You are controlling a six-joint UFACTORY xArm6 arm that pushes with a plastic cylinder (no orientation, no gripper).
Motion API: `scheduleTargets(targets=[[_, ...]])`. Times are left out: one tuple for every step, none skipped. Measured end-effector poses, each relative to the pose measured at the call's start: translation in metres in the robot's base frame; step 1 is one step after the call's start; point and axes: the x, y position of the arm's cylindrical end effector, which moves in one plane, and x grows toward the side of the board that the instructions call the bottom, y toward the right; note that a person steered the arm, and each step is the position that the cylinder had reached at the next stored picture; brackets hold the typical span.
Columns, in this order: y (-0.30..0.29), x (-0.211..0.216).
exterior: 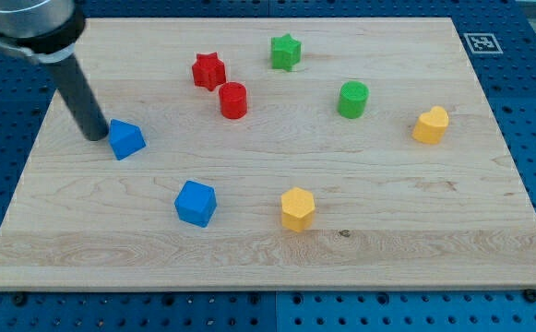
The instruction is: Move blue triangle on top left to blue cube
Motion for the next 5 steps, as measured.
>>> scheduleTargets(targets=[[0.042,0.010],[0.044,0.022],[0.056,0.035],[0.067,0.048],[0.077,0.055]])
